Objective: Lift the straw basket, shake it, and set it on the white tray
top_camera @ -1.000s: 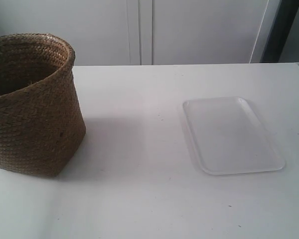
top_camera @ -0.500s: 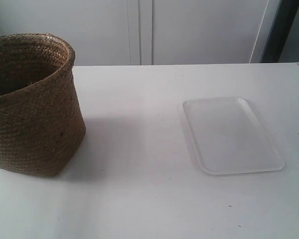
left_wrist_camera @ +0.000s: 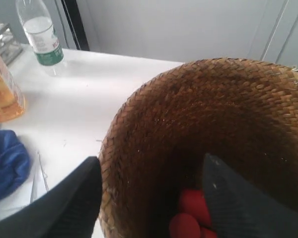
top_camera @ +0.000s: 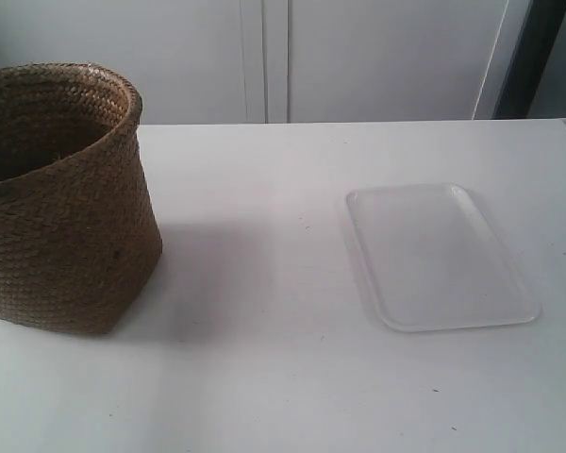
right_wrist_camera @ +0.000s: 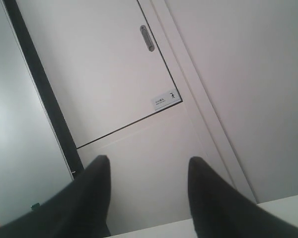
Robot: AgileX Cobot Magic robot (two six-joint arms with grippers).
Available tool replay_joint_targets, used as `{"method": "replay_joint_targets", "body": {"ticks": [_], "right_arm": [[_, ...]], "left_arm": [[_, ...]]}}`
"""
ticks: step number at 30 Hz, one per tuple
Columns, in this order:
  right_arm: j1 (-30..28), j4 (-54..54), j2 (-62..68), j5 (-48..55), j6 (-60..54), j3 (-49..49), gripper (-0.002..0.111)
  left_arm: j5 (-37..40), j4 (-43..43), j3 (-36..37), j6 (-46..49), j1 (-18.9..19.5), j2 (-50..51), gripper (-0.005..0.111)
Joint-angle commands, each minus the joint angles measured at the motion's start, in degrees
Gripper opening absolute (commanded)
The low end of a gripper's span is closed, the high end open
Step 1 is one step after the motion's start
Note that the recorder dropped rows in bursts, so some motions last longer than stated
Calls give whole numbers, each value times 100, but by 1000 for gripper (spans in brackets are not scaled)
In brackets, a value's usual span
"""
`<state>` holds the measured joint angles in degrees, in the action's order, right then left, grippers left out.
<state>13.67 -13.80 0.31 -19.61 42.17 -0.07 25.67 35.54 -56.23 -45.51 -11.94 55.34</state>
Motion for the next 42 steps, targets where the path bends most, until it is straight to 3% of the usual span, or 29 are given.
{"method": "replay_joint_targets", "body": {"ticks": [1, 5, 11, 13, 19, 23, 28, 37, 39, 42], "right_arm": [[-1, -58, -31, 28, 15, 7, 46], [-1, -60, -31, 40, 15, 7, 46], [-1, -122, -31, 38, 15, 7, 46], [-1, -122, -31, 38, 26, 7, 46], [-1, -132, -31, 280, 25, 7, 46], [-1, -154, -31, 280, 25, 7, 46], [-1, -154, -31, 280, 25, 7, 46], [-1, -193, -31, 189, 25, 7, 46], [-1, -557, -31, -207, 397, 7, 46], [-1, -1941, -31, -1208, 1709, 7, 46]], "left_arm": [[-413, 421, -58, 73, -20, 83, 63], [34, 604, -72, 697, -20, 179, 63], [1719, -746, -962, 1897, -10, 923, 64], [2225, -1109, -1345, 2356, -10, 1324, 69], [3645, -152, -2300, 2408, 63, 2112, 89], [3555, -252, -2438, 2321, 452, 2347, 89], [3007, -1120, -2438, 2603, 950, 2640, 89], [2279, -1863, -2438, 3077, 1008, 3236, 88], [2315, -1860, -2438, 3295, 1008, 3365, 80], [2383, -1766, -2438, 3295, 1008, 3464, 47]]}}
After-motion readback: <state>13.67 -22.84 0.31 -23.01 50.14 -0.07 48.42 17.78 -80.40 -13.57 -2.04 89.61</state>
